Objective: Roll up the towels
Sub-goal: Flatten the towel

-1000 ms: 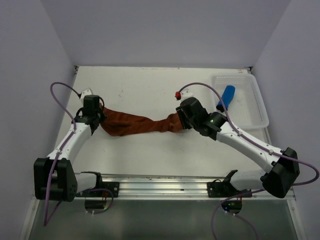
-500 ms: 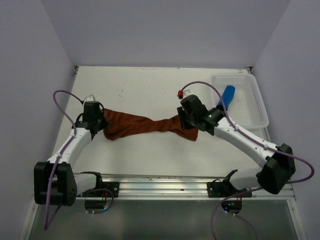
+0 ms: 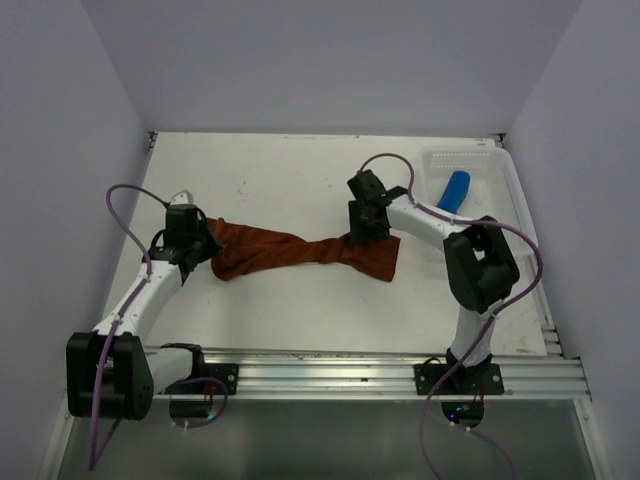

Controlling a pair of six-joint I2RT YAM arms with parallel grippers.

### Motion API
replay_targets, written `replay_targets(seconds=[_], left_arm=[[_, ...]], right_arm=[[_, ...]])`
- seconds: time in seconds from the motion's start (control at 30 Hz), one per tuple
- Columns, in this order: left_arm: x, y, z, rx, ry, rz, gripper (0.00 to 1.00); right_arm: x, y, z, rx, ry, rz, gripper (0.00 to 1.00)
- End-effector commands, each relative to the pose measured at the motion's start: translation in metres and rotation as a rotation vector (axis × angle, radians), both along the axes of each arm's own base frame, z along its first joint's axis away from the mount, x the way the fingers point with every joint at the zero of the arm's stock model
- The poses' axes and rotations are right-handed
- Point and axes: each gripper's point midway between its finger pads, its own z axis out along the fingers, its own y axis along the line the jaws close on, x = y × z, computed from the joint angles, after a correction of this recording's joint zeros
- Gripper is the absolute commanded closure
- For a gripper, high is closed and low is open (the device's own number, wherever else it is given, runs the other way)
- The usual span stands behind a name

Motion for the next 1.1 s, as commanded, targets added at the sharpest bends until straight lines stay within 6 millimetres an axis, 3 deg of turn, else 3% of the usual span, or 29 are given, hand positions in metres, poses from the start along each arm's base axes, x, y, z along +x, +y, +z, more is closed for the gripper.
replay_targets(seconds=[0.0, 0.17, 0.2, 0.27, 0.3, 0.37, 0.4, 0.5, 0.57, 0.6, 0.67, 0.7, 0.73, 0.8, 0.83, 0.87, 0.9, 0.93, 1.0, 1.07], left_arm=[[0.009, -0.006, 0.008, -0.031, -0.051, -0.023, 1.0], [0.011, -0.006, 0.007, -0.029, -0.051, -0.025, 1.0], [0.012, -0.005, 0.007, -0.029, -0.052, -0.023, 1.0], [0.012, -0.009, 0.007, -0.049, -0.052, -0.035, 1.0], [0.012, -0.009, 0.008, -0.053, -0.052, -0.034, 1.0], [0.015, -0.007, 0.011, -0.051, -0.059, -0.025, 1.0], [0.016, -0.006, 0.013, -0.054, -0.064, -0.023, 1.0], [0.024, -0.001, 0.027, -0.055, -0.094, 0.005, 1.0], [0.033, 0.004, 0.045, -0.059, -0.131, 0.026, 1.0], [0.036, 0.004, 0.052, -0.061, -0.148, 0.03, 1.0], [0.04, 0.021, 0.066, -0.051, -0.185, 0.093, 1.0], [0.04, 0.025, 0.067, -0.052, -0.192, 0.11, 1.0], [0.038, 0.029, 0.067, -0.053, -0.197, 0.126, 1.0], [0.034, 0.032, 0.061, -0.058, -0.192, 0.144, 1.0], [0.029, 0.033, 0.052, -0.064, -0.178, 0.148, 1.0], [0.027, 0.032, 0.047, -0.07, -0.169, 0.147, 1.0], [0.021, 0.03, 0.036, -0.08, -0.144, 0.142, 1.0], [0.02, 0.029, 0.031, -0.083, -0.135, 0.142, 1.0], [0.014, 0.024, 0.02, -0.101, -0.11, 0.125, 1.0], [0.01, 0.023, 0.016, -0.104, -0.097, 0.119, 1.0]], right_arm=[[0.025, 0.02, 0.012, 0.07, -0.06, -0.007, 0.48], [0.036, 0.023, 0.0, 0.037, -0.046, -0.007, 0.59], [0.038, 0.022, 0.0, 0.031, -0.051, -0.009, 0.67], [0.045, 0.024, 0.001, 0.025, -0.058, 0.0, 0.75], [0.048, 0.024, 0.002, 0.025, -0.061, 0.003, 0.87], [0.056, 0.026, 0.008, 0.021, -0.069, 0.016, 1.0], [0.06, 0.027, 0.014, 0.025, -0.078, 0.023, 1.0], [0.076, 0.03, 0.057, 0.036, -0.17, 0.055, 1.0], [0.086, 0.033, 0.1, 0.066, -0.3, 0.101, 1.0], [0.08, 0.031, 0.152, 0.119, -0.421, 0.122, 1.0], [0.065, 0.031, 0.167, 0.155, -0.547, 0.208, 1.0], [0.034, 0.017, 0.171, 0.172, -0.589, 0.228, 1.0], [0.029, 0.016, 0.18, 0.211, -0.67, 0.237, 1.0], [0.003, 0.0, 0.164, 0.234, -0.689, 0.206, 1.0], [-0.022, -0.013, 0.131, 0.225, -0.63, 0.191, 0.96], [-0.034, -0.015, 0.111, 0.247, -0.571, 0.176, 0.72], [-0.051, -0.022, 0.084, 0.239, -0.493, 0.16, 0.62], [-0.066, -0.027, 0.066, 0.235, -0.421, 0.14, 0.59], [-0.087, -0.031, 0.042, 0.267, -0.34, 0.092, 0.5], [-0.095, -0.034, 0.049, 0.314, -0.354, 0.049, 0.47]])
